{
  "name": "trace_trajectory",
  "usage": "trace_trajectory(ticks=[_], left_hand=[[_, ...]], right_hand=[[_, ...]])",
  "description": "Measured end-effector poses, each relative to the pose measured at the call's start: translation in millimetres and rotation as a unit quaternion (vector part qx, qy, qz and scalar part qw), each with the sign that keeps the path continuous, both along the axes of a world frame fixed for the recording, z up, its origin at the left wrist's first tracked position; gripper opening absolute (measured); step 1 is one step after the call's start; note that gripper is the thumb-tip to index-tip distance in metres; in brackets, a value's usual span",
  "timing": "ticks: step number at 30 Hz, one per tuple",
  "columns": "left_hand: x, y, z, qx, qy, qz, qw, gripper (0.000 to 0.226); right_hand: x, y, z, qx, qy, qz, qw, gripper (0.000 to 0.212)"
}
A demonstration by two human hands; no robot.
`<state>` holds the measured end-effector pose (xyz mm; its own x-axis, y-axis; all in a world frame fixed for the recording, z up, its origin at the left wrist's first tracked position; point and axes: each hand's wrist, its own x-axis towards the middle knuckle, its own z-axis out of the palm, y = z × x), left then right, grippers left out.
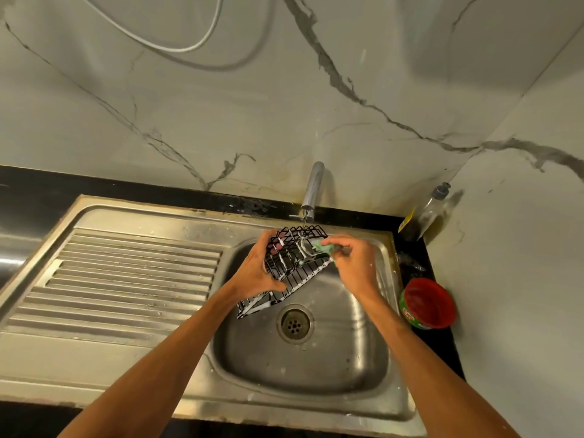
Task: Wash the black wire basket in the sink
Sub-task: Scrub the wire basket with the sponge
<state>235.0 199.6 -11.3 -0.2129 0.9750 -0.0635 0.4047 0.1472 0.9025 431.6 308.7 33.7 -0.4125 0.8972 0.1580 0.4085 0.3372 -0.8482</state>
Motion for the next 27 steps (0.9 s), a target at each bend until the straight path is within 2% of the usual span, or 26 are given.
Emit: trace_trajectory(ticks=[3,5,8,12,16,21,24,27], left_hand=[[0.1,-2.8,0.2,0.003,-0.017,-0.014,1.000,0.119],[1.4,-4.6,1.6,-0.003,-0.031,-0.017,0.999,0.122],[2.0,-4.6,5.5,-0.002,-0.031,-0.031,0.999,0.114],[3.1,-5.2,7.3,0.006,0.000,-0.056,0.998,0.110],[6.4,-5.8,6.8,0.007,0.035,-0.061,0.998,0.116],[3.2,-5.1,0.3,0.028,0.029,-0.065,0.997,0.116],[2.1,-8.1,0.0,0.030,0.032,-0.057,0.997,0.117],[-3.1,-11.9,-0.5,0.031,0.009,-0.032,0.999,0.120]], right_hand=[[-15.0,-14.6,7.0,0.049,-0.011,0.083,0.995,0.032],[-17.4,1.9,8.1,0.031,0.001,0.043,0.999,0.033],[-21.5,16.2,12.0,0.016,0.029,-0.016,0.999,0.029],[-36.8,-5.1,16.8,0.078,0.017,0.082,0.993,0.025],[-29.7,19.5,5.3,0.057,0.020,-0.025,0.998,0.023],[-33.0,0.0,7.7,0.113,-0.025,0.102,0.988,0.029],[-14.6,28.4,1.4,0.087,-0.034,0.032,0.995,0.024],[12.1,44.6,-13.4,0.049,-0.045,-0.037,0.997,0.031]])
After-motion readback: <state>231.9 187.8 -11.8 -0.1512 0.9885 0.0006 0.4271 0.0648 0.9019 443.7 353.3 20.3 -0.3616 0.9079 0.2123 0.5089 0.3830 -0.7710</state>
